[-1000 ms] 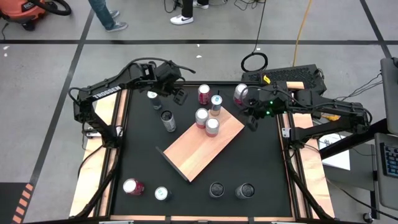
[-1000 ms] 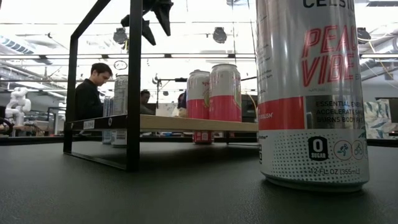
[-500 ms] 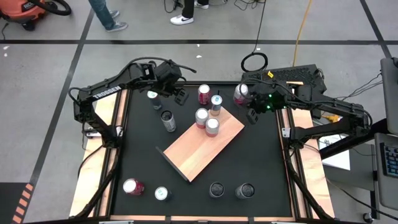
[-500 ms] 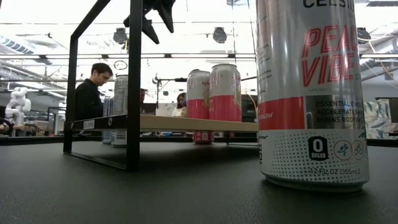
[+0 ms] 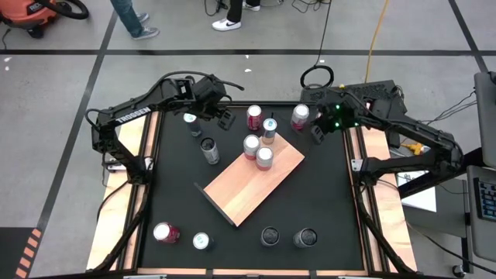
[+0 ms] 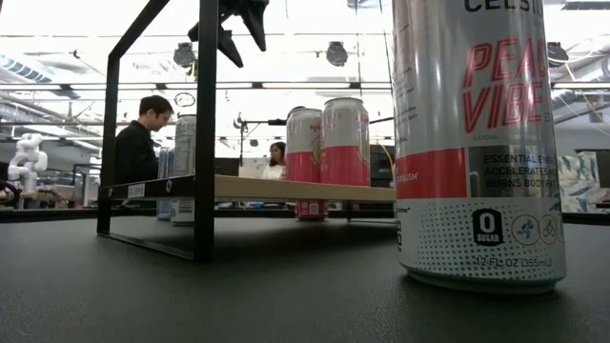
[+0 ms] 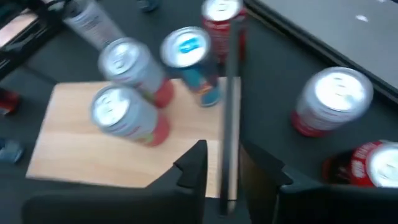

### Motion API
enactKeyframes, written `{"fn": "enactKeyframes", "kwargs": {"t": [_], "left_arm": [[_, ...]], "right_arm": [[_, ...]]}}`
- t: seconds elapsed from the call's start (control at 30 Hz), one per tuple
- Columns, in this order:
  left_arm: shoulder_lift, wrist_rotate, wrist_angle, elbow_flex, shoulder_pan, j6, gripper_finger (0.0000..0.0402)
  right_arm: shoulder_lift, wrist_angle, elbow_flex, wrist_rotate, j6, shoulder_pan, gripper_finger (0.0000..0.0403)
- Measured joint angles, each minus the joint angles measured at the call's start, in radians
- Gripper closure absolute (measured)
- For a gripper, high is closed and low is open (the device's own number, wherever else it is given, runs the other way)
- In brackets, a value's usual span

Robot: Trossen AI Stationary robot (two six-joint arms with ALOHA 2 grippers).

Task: Place canned beverage on shelf
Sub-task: Put the top right red white soda can on the shelf

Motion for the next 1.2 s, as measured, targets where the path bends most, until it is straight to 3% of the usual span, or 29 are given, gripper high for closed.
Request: {"fn": "enactKeyframes", "kwargs": {"t": [0.2, 0.53, 0.8, 1.2], "left_arm": [[0.0, -0.002, 0.0, 0.0, 0.0, 0.0, 0.0107], [0.0, -0.005, -0.001, 0.0, 0.0, 0.025, 0.0107], [0.0, -0.006, -0.006, 0.0, -0.017, 0.025, 0.0107], [0.0, -0.005, -0.01, 0.0, -0.019, 0.025, 0.0107]], "right_arm": [[0.04, -0.102, 0.033, 0.001, 0.039, -0.136, 0.028], [0.246, -0.254, 0.164, 0.003, -0.159, -0.301, 0.018], [0.393, -0.315, 0.176, 0.005, -0.269, -0.407, 0.01], [0.439, -0.322, 0.176, 0.005, -0.434, -0.465, 0.0066]]}}
